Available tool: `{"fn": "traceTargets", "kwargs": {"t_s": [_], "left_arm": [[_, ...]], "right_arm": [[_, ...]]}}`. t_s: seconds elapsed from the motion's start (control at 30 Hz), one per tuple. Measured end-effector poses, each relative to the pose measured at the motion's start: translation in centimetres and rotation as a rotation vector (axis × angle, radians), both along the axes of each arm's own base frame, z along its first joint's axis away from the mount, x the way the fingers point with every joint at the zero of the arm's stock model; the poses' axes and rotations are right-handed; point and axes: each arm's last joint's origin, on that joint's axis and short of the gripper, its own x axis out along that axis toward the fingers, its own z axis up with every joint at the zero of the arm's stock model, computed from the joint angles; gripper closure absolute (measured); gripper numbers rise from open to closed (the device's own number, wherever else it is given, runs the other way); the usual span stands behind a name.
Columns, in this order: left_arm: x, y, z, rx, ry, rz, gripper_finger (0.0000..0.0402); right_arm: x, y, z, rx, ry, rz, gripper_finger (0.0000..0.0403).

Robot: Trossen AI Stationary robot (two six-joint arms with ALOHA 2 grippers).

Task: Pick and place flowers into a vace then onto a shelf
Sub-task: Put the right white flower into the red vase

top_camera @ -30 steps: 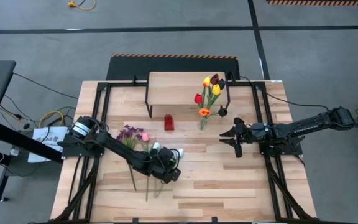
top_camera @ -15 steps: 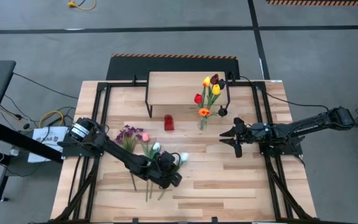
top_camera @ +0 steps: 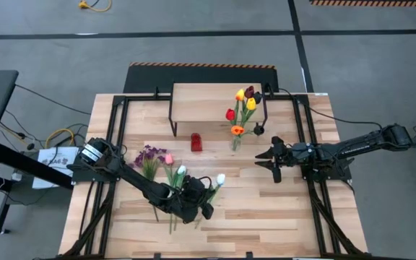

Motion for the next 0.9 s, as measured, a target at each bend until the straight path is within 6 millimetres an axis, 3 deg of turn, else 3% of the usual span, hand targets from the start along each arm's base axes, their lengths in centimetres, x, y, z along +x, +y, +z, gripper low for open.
{"fn": "traceTargets", "kwargs": {"t_s": [0.27, 0.53, 0.7, 0.9], "left_arm": [[-1.0, -0.3, 3.3, 0.157, -0.087, 0.082, 0.0391], [-3.3, -0.6, 7.2, 0.436, -0.122, 0.260, 0.0391], [-3.8, -0.1, 8.5, 0.559, -0.097, 0.388, 0.0391], [-2.9, 1.9, 8.6, 0.602, -0.053, 0.445, 0.0391]], "right_arm": [[0.0, 0.0, 0.0, -0.001, 0.001, 0.000, 0.0285], [0.0, 0.0, 0.0, -0.008, 0.001, 0.002, 0.0285], [0.0, 0.0, 0.0, -0.007, 0.000, 0.002, 0.0285], [0.0, 0.0, 0.0, -0.008, 0.000, 0.002, 0.0285]]}}
